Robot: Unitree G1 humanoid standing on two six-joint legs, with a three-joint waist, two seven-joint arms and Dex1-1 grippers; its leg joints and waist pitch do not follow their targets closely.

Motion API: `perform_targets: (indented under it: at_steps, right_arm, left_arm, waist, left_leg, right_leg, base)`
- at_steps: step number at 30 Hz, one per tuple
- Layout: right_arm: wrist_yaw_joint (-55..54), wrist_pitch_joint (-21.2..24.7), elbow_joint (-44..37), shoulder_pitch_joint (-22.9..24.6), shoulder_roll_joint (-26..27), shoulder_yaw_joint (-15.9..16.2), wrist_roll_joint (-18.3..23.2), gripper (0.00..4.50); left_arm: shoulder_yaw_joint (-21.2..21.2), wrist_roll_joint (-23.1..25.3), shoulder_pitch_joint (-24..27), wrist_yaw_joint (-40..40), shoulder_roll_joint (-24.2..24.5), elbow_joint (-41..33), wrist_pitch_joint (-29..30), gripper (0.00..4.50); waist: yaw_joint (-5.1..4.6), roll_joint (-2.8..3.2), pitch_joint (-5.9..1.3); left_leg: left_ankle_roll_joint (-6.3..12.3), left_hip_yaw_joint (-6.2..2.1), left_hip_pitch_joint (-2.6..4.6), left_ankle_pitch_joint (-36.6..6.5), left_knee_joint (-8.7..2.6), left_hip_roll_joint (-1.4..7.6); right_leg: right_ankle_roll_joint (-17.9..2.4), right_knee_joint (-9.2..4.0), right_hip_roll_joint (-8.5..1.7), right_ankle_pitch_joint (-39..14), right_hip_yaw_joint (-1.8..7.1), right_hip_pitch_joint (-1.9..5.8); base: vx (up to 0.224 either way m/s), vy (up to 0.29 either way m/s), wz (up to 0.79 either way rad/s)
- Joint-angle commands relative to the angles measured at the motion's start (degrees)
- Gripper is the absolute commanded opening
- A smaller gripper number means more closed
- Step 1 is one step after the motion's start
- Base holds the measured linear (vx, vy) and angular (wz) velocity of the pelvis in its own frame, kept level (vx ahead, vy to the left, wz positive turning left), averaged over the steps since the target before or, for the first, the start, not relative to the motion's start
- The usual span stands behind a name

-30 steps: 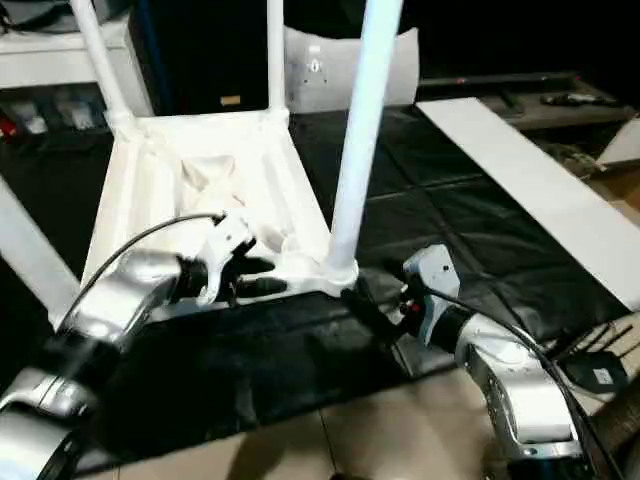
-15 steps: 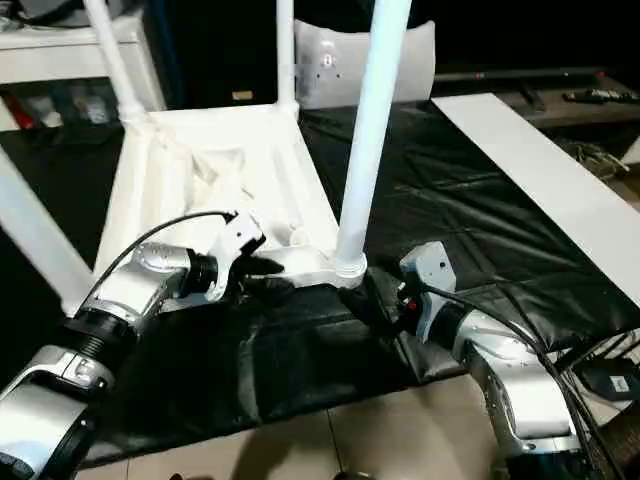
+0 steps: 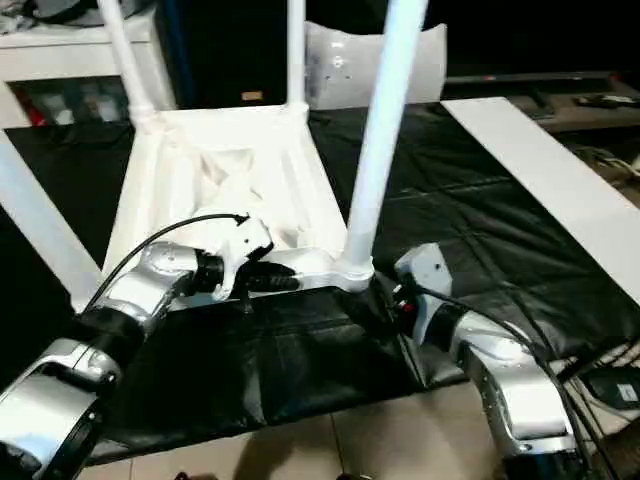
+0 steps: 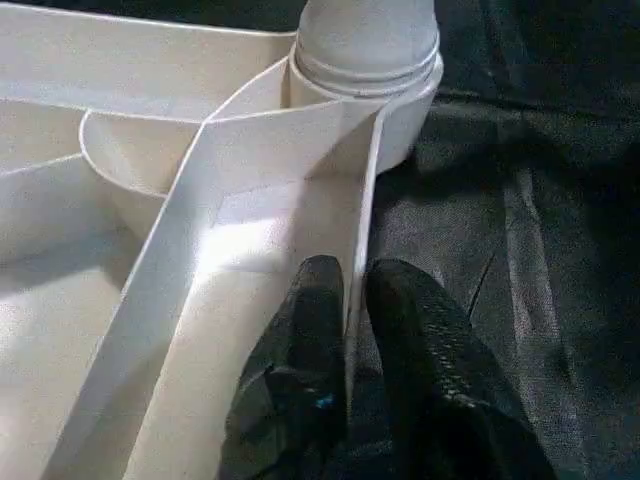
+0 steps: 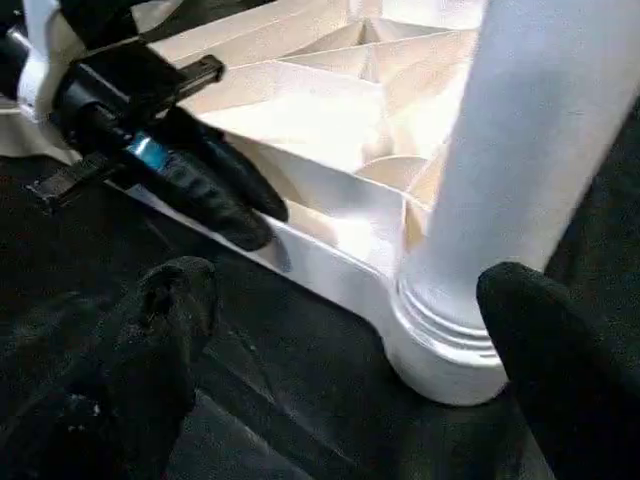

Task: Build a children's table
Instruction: Rotate leg to tighten

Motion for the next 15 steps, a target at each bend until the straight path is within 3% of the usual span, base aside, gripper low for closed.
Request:
perform_targets:
  at_steps: [1,4,10,11,13,14,15]
  right_arm:
    - [0.23,0.15,-0.78,0.07,-0.37,0.01,0.32,4.5]
    - [0.16,0.06,-0.96,0.12,-0.4,-0.01,0.26,4.5]
    - [0.27,0.27,-1.08,-0.37,-0.58,-0.13,0.71,4.5]
    - [0.43,0.21,-0.97,-0.54,-0.75,-0.22,0.79,4.5]
    - [0.59,0.23,-0.93,-0.72,-0.92,-0.33,0.91,4.5]
    - [0.79,0.19,-0.79,-0.94,-1.09,-0.43,0.95,4.5]
    - [0.86,0.21,-0.77,-1.01,-1.13,-0.43,0.97,4.5]
  left_arm:
    - [-1.17,2.12,-1.44,-0.34,0.11,1.72,-0.64,0.38]
    - [-1.85,3.02,-1.61,-0.71,0.55,2.61,-0.67,0.05]
    - [-4.29,6.01,-1.77,-2.21,2.29,4.03,-3.0,0.02]
    - [-5.02,6.52,-1.7,-3.5,3.02,3.64,-3.02,0.02]
    - [-5.53,6.66,-1.52,-5.45,4.03,2.73,-2.95,0.02]
    - [-5.65,6.65,-1.49,-7.21,4.68,2.2,-3.05,0.02]
    - [-5.65,6.56,-1.42,-7.78,4.92,1.92,-3.07,0.02]
  waist:
    - [0.24,-0.59,-4.34]
    - [0.23,-0.54,-4.17]
    - [0.04,-0.64,-4.07]
    - [0.01,-0.99,-4.09]
    - [0.01,-0.82,-4.1]
    - [-0.06,-1.09,-4.07]
    - [-0.05,-0.89,-4.06]
  left_leg:
    - [5.05,-0.01,-0.73,-1.86,-3.84,2.14]
    - [4.63,0.0,-0.69,-2.89,-4.0,2.18]
    - [4.09,0.07,-0.63,-3.94,-4.1,2.0]
    - [4.04,0.13,-0.64,-3.94,-4.13,1.95]
    - [3.99,0.13,-0.61,-3.68,-4.22,1.95]
    - [4.03,0.2,-0.56,-3.58,-4.21,1.95]
    - [4.02,0.21,-0.49,-3.42,-4.23,1.98]
  right_leg:
    - [-4.09,-4.07,-4.41,-15.84,4.04,4.25]
    - [-4.03,-4.26,-4.47,-17.39,4.05,4.29]
    - [-3.02,-4.57,-4.39,-19.57,4.11,4.27]
    - [-2.84,-4.55,-4.35,-19.78,4.14,4.36]
    - [-2.7,-4.46,-4.35,-19.84,4.22,4.36]
    - [-2.61,-4.52,-4.33,-19.88,4.27,4.31]
    - [-2.87,-4.44,-4.35,-19.79,4.32,4.22]
  base:
    - [0.0,0.0,0.0]
    - [0.0,0.0,0.0]
    - [0.0,0.0,0.0]
    - [0.0,0.0,0.0]
    - [0.0,0.0,0.0]
    - [0.0,0.0,0.0]
    - [0.0,0.0,0.0]
